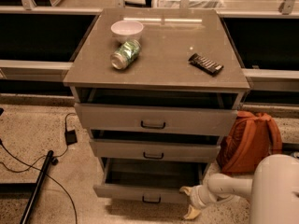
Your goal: Open bottom drawer
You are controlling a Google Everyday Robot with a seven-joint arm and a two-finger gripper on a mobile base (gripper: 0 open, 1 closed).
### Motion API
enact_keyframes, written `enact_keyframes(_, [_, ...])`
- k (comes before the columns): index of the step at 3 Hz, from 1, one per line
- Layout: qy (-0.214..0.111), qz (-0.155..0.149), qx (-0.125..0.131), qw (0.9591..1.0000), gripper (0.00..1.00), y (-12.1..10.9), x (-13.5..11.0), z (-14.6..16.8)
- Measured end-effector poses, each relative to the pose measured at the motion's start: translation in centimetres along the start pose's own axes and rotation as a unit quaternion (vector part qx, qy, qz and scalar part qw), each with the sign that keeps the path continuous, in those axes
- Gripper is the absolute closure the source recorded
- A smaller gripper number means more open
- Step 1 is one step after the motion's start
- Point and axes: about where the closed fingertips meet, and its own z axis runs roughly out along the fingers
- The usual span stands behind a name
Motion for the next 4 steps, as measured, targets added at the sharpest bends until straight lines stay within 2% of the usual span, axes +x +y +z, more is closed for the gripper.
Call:
enact_keyframes(1, [0.008, 0.009, -0.025, 0.9996, 0.29, 3.0, -0.5, -1.4])
enact_keyframes(2, [0.002, 0.017, -0.023, 0.9996, 0.28, 4.9, -1.6, -3.2])
enact_keyframes(3, [-0.011, 0.016, -0.007, 0.9998, 0.14, 4.3, -2.6, -3.5])
enact_keyframes(4, [-0.020, 0.015, 0.017, 0.9995, 0.00, 1.9, -2.6, -2.6])
